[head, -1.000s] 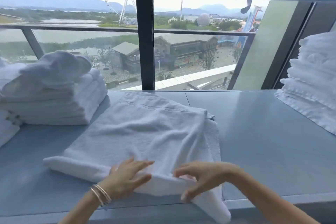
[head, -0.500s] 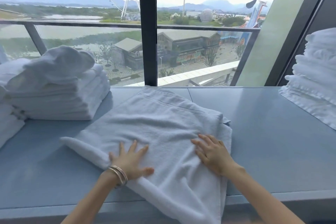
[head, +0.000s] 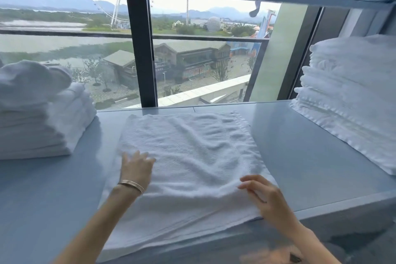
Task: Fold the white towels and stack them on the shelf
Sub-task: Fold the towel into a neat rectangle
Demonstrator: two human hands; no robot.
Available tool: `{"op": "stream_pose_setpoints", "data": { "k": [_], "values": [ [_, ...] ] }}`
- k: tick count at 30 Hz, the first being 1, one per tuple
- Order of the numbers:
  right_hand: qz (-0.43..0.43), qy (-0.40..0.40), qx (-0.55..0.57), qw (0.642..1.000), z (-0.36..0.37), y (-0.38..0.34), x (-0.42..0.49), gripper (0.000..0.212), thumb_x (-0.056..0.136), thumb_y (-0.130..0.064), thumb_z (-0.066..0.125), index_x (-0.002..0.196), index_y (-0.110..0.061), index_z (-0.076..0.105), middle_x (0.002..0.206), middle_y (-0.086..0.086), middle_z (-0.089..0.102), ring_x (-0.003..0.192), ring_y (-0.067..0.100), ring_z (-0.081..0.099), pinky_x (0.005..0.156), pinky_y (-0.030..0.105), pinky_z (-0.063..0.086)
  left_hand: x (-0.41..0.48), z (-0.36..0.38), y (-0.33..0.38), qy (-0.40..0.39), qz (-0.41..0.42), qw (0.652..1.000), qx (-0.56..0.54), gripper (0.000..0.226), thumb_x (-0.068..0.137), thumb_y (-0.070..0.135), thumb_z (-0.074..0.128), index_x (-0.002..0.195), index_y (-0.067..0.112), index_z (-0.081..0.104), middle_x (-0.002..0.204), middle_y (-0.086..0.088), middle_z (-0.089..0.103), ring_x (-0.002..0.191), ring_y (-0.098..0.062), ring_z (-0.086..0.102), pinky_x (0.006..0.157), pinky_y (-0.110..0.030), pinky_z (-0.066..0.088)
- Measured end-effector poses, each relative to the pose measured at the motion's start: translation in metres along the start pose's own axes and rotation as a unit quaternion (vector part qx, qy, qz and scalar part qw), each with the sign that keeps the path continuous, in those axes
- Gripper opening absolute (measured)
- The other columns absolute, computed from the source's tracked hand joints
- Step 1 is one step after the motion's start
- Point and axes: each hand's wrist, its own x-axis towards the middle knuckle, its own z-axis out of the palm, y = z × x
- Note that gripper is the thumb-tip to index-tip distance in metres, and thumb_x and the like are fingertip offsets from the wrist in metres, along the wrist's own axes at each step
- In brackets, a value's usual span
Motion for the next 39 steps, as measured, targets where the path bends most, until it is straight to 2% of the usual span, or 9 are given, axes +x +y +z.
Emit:
{"op": "stream_pose_setpoints", "data": {
  "k": [5,8,11,15,18,22,28,32,39],
  "values": [
    [0.173,-0.003,-0.222,0.96,-0.028,0.034,0.001,0.018,0.084,-0.002,0.057,0.088,-0.016,0.067,0.09,0.0,0.061,0.092,0.026,0.058,0.069,0.032,0.042,-0.06,-0.006,0.102,-0.032,0.279,0.944,-0.175,0.064,0.079,0.067,0.024,0.135,0.04,0.04,0.152,0.009,0.025,0.143,-0.016,0.015,0.116,-0.043,0.006],
    [0.193,-0.07,-0.158,0.966,-0.031,0.04,-0.001,0.02,0.086,-0.007,0.052,0.1,-0.01,0.066,0.099,0.007,0.066,0.096,0.028,0.061,0.081,0.033,0.047,-0.072,0.004,0.14,-0.033,0.335,0.93,-0.15,0.063,0.069,0.069,0.033,0.123,0.04,0.046,0.143,0.004,0.042,0.131,-0.025,0.041,0.101,-0.06,0.031],
    [0.183,-0.103,-0.041,0.977,-0.027,0.024,0.003,0.026,0.081,-0.001,0.054,0.103,-0.01,0.066,0.096,0.004,0.069,0.087,0.021,0.064,0.079,0.034,0.05,-0.062,0.007,0.145,-0.009,0.316,0.94,-0.126,0.049,0.064,0.068,0.038,0.101,0.042,0.056,0.122,0.005,0.06,0.104,-0.021,0.064,0.07,-0.057,0.052],
    [0.159,-0.153,0.044,0.974,-0.017,0.002,0.01,0.046,0.077,0.004,0.05,0.112,-0.025,0.061,0.104,-0.006,0.067,0.061,-0.002,0.053,0.063,0.014,0.044,-0.045,0.005,0.113,0.057,0.28,0.95,-0.122,0.033,0.059,0.03,0.055,0.089,0.039,0.065,0.11,0.012,0.065,0.101,-0.009,0.064,0.074,-0.066,0.045],
    [0.1,-0.167,0.019,0.981,-0.006,-0.001,0.013,0.047,0.082,0.003,0.053,0.118,-0.026,0.06,0.116,-0.016,0.059,0.101,-0.006,0.055,0.082,0.007,0.04,-0.036,0.015,0.057,0.113,0.204,0.97,-0.064,0.03,0.054,0.017,0.054,0.072,0.038,0.067,0.087,0.012,0.069,0.084,-0.009,0.069,0.07,-0.067,0.045],
    [0.028,-0.111,-0.027,0.993,0.005,0.001,0.022,0.039,0.082,0.001,0.056,0.113,-0.021,0.064,0.115,-0.012,0.06,0.108,0.003,0.052,0.092,0.004,0.031,-0.045,0.014,0.006,0.144,0.08,0.986,-0.002,0.034,0.038,0.005,0.082,0.063,0.024,0.069,0.104,-0.014,0.069,0.097,-0.036,0.065,0.076,-0.076,0.035],
    [-0.059,-0.133,-0.115,0.983,0.036,-0.002,0.046,0.042,0.075,0.003,0.059,0.112,-0.015,0.066,0.117,0.002,0.062,0.112,0.022,0.056,0.098,0.02,0.036,-0.074,0.018,0.026,0.164,0.31,0.934,-0.066,0.068,0.045,0.032,0.083,0.104,0.032,0.049,0.14,-0.001,0.041,0.127,-0.023,0.041,0.096,-0.063,0.035],
    [-0.081,-0.234,-0.115,0.962,0.058,-0.011,0.061,0.046,0.087,-0.007,0.056,0.131,-0.02,0.052,0.138,-0.002,0.048,0.135,0.017,0.032,0.109,0.016,0.015,-0.075,0.016,0.032,0.096,0.331,0.928,-0.138,0.073,0.065,0.042,0.061,0.133,0.044,0.033,0.14,0.009,0.043,0.128,-0.017,0.045,0.101,-0.047,0.04],
    [-0.028,-0.233,-0.029,0.972,0.05,-0.014,0.079,0.057,0.085,0.01,0.048,0.136,-0.013,0.044,0.133,-0.006,0.044,0.128,0.01,0.04,0.109,0.029,0.032,-0.057,0.017,0.037,0.129,0.338,0.924,-0.126,0.049,0.061,0.033,0.041,0.109,0.044,0.049,0.102,0.015,0.064,0.074,-0.007,0.065,0.057,-0.018,0.05]
  ]
}}
